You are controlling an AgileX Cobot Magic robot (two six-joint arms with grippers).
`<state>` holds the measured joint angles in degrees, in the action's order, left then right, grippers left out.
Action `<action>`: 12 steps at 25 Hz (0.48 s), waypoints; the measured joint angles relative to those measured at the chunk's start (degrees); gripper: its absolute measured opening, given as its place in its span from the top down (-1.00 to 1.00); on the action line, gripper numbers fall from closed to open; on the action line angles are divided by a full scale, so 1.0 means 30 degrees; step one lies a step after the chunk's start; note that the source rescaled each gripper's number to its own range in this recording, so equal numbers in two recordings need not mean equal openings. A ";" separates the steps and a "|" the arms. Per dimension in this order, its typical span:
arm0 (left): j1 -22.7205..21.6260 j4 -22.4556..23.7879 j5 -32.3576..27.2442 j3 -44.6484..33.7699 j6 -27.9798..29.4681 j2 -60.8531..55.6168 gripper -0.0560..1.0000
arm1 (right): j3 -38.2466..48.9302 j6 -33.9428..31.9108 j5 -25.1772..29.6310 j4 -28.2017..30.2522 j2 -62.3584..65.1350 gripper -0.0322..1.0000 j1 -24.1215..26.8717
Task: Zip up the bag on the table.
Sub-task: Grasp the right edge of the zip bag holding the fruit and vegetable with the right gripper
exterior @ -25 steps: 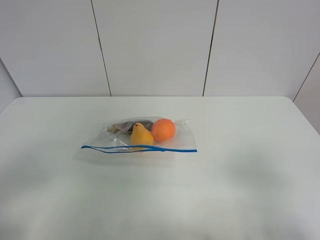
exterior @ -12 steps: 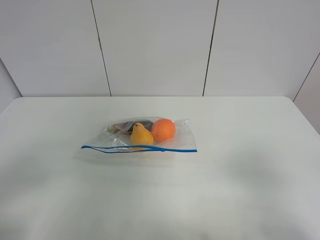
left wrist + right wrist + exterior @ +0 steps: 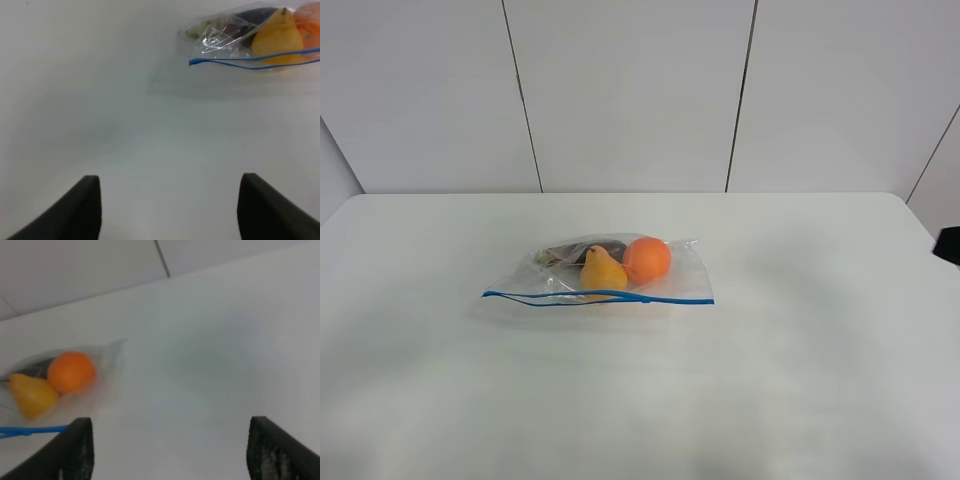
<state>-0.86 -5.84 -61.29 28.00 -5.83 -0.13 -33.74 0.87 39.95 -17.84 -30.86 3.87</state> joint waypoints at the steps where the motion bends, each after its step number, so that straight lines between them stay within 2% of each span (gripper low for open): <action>1: 0.0000 0.0000 0.0000 0.0000 0.0000 0.0000 -1.00 | 0.0000 0.0202 -0.0378 -0.0744 -0.1148 -1.00 0.0000; 4: 0.0000 0.0000 0.0000 0.0000 0.0000 0.0000 -1.00 | 0.0000 0.2009 -0.1112 -0.3960 -0.4439 -1.00 0.0000; 6: 0.0000 0.0000 0.0000 0.0000 0.0000 0.0000 -1.00 | 0.0000 0.4088 -0.1285 -0.6909 -0.6775 -1.00 0.0000; 10: 0.0000 0.0000 0.0000 0.0000 0.0000 0.0000 -1.00 | -0.0274 0.8642 -0.0961 -1.2667 -1.1004 -1.00 0.0000; 12: 0.0000 0.0000 0.0000 0.0000 0.0000 0.0000 -1.00 | -0.0538 1.0247 -0.0530 -1.4685 -1.3111 -1.00 0.0000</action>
<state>-0.86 -5.84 -61.29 28.00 -5.83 -0.13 -35.36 31.62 38.36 -61.90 -70.20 3.87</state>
